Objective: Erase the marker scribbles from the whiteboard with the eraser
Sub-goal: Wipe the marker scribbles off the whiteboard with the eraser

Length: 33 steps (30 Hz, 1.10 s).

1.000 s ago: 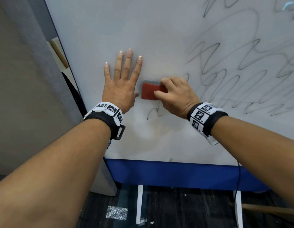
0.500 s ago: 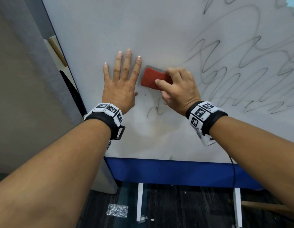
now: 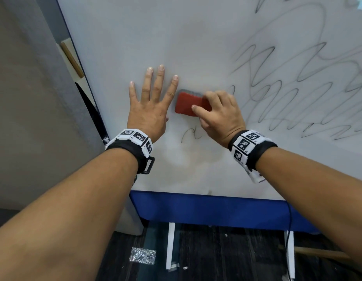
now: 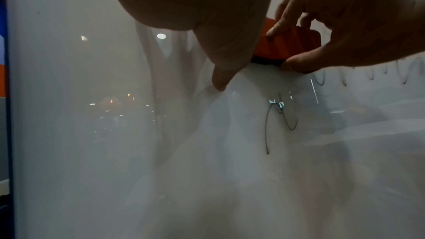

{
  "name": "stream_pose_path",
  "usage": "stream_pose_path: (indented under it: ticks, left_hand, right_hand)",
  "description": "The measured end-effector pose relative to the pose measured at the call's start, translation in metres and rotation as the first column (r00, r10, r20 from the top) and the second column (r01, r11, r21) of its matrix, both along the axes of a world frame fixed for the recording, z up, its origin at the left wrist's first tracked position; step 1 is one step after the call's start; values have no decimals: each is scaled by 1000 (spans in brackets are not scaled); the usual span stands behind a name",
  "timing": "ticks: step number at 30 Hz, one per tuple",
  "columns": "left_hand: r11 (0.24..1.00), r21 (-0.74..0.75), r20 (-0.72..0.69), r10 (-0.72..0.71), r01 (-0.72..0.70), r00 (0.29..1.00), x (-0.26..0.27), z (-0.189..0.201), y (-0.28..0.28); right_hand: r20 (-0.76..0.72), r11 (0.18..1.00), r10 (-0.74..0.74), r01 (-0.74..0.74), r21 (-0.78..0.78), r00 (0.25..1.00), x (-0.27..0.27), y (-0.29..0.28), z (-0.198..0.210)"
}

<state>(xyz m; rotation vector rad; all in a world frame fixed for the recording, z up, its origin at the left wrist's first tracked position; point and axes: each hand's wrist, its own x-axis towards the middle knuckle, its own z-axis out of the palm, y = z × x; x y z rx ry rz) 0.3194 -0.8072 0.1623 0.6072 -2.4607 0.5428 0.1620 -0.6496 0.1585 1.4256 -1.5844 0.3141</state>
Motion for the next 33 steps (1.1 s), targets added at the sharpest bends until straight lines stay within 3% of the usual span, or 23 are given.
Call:
stream_pose_path:
  ticks: [3,7,11,14,18,20,25,28,33]
  left_hand:
    - [1000,-10,-3,4,-4,1000,-1,-1,0]
    - [999,-42,-2,11,-11,1000,-1,-3,-1]
    - [999,-40,2,15,-15,1000,-2,-4,-1]
    - [1000,-28,-16,10,-11,1000,-3,-8,1]
    - [999,-31,-4,15,-15,1000,-4,-9,0]
    - [999,-42,-4,19,-19,1000,-3,-8,-1]
    - [1000,-19,-8,11,-11,1000,-5,-10,2]
    - [1000,-6,-24,10,-11,1000,-6,-14,6]
    - [998,51,123,14,-20,992,1,-29,16]
  right_hand:
    - [4,999,2,-2,38,1000,5,1,-21]
    - [-55,968,45,-30,249,997,9,3,-34]
    - [-62,987,42,-32,157,997,4,-1,-10]
    - [-23,996,33,-31,88,999,6,-2,-21]
    - [-46,952,75,-57,301,996,9,10,-65]
    - [-72,926,86,-53,374,994,5,10,-66]
    - [-78,967,98,-76,242,992,0,5,-39]
    - [-66,980,66,-52,194,996,5,6,-46]
    - [-91,938,72,-36,346,993,4,8,-58]
